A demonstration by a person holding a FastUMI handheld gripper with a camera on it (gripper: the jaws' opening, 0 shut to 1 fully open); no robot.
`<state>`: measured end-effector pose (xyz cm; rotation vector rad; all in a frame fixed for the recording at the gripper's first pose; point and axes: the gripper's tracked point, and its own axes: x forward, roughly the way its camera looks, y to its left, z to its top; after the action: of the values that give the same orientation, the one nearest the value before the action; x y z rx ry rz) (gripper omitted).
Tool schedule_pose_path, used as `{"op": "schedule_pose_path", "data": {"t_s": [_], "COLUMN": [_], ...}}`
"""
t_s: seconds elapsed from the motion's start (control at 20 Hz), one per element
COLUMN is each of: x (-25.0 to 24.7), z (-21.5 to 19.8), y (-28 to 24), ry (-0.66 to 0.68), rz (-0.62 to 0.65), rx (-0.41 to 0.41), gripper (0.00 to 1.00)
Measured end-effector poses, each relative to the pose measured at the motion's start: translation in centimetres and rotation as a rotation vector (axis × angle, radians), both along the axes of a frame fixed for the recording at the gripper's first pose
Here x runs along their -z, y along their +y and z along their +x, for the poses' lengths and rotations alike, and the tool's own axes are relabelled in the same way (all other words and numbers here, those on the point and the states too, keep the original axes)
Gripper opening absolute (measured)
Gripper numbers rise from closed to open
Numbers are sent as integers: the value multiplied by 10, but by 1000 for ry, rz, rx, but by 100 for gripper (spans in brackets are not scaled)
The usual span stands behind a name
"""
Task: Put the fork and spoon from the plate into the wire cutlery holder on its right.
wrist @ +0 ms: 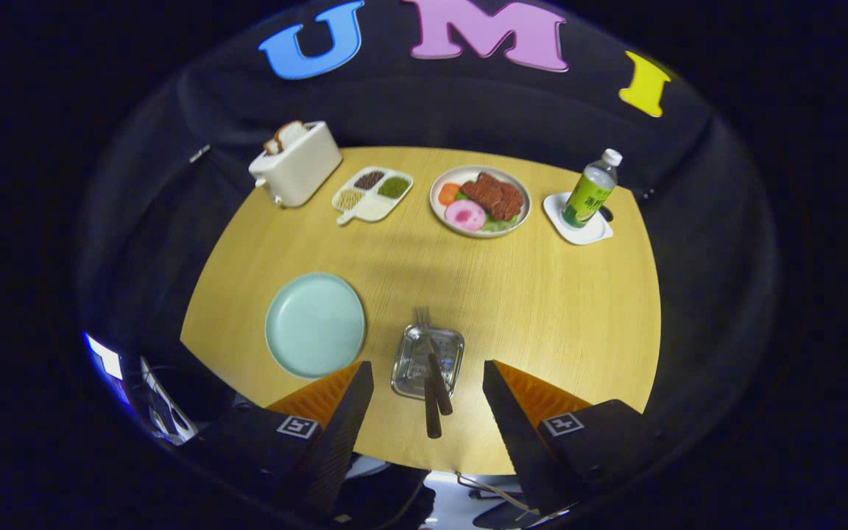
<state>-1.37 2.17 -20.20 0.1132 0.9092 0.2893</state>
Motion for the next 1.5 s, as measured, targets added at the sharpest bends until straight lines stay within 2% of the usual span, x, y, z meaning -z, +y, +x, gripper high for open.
{"op": "schedule_pose_path", "data": {"t_s": [0.1,0.25,0.5,0.7,1.05,1.15,1.5], "x": [-29,-72,-119,-142,-160,-163,-160], "z": [6,8,0,-12,-24,-25,-21], "y": [-14,-24,-43,-49,-57,-61,-63], "ry": [-153,-333,-552,-681,-767,-795,-789], "rz": [-13,-8,-11,-3,61,40,37], "rx": [79,155,221,208,178,157,140], "gripper": [100,100,100,100,98,98,98]}}
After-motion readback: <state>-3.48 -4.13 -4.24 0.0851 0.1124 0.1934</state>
